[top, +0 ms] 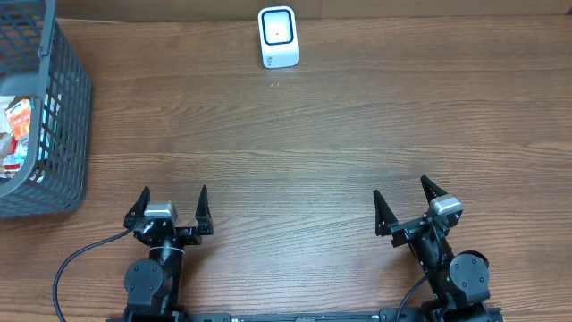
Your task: Scan the item barcode
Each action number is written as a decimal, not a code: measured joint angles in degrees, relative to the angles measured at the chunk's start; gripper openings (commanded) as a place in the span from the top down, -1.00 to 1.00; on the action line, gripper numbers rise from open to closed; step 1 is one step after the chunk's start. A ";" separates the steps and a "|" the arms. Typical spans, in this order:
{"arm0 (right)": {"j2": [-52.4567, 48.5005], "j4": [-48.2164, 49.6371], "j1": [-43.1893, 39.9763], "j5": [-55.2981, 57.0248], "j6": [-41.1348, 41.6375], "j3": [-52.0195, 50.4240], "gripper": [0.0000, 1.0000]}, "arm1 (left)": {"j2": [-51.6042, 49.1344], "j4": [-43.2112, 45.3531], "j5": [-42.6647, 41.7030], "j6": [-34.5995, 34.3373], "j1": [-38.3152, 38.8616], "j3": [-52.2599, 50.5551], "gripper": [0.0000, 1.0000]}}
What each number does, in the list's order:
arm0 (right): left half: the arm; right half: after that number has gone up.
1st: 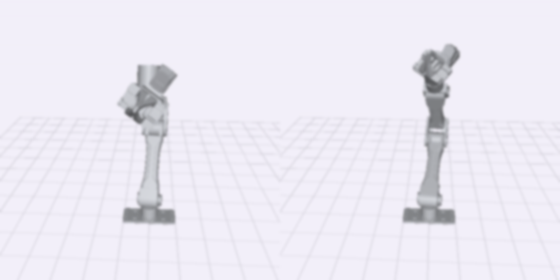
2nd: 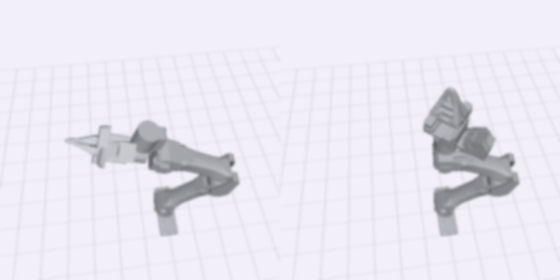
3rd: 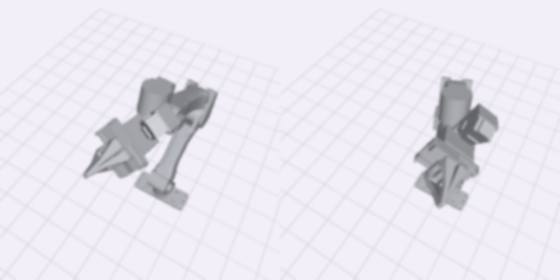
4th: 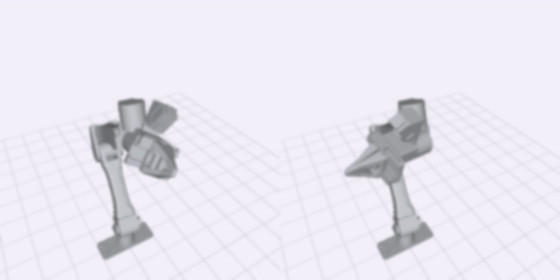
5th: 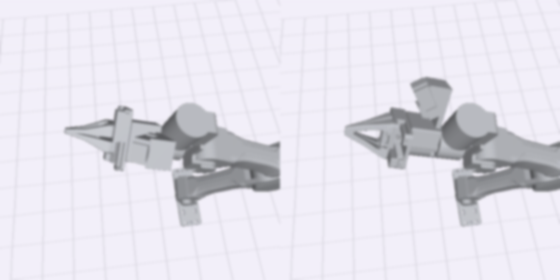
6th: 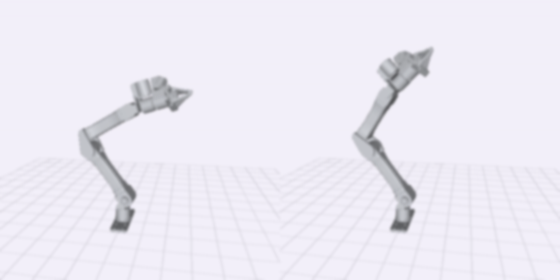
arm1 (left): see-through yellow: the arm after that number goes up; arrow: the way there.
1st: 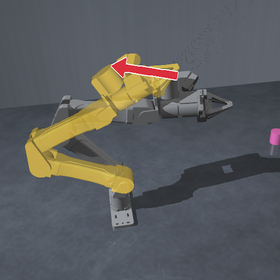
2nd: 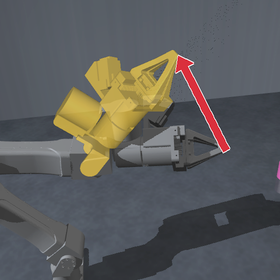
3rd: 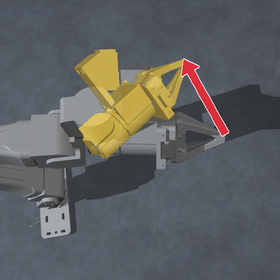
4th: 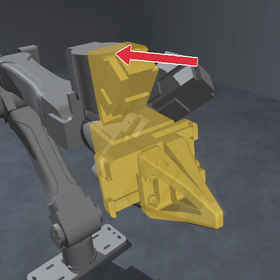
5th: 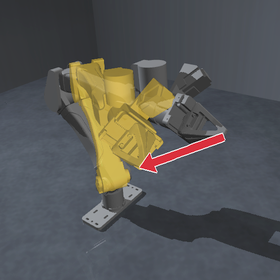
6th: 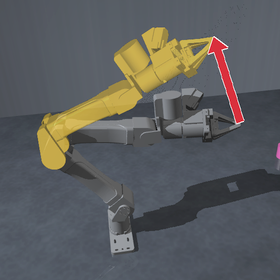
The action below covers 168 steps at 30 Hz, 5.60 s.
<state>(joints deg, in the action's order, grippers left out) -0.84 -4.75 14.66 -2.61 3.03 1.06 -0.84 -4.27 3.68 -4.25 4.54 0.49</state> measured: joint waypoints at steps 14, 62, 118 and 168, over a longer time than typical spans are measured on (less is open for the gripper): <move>0.00 -0.02 0.02 0.00 0.00 0.00 -1.00 | 0.00 0.00 -0.09 0.00 0.00 0.00 -1.00; 0.00 -0.04 0.00 0.02 -0.04 0.00 -1.00 | -60.92 -75.34 -10.82 1.51 0.00 95.71 -1.00; 0.00 0.00 0.00 0.02 -0.02 0.00 -1.00 | -86.44 -47.84 4.15 -2.73 -22.73 106.09 -1.00; 0.00 -0.04 0.00 0.00 -0.02 0.00 -1.00 | -121.85 -51.04 -19.12 21.40 -46.53 106.92 -0.86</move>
<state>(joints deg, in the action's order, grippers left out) -0.84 -4.80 14.66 -2.61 3.01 1.06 -122.69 -55.31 -15.44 17.15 -42.00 107.42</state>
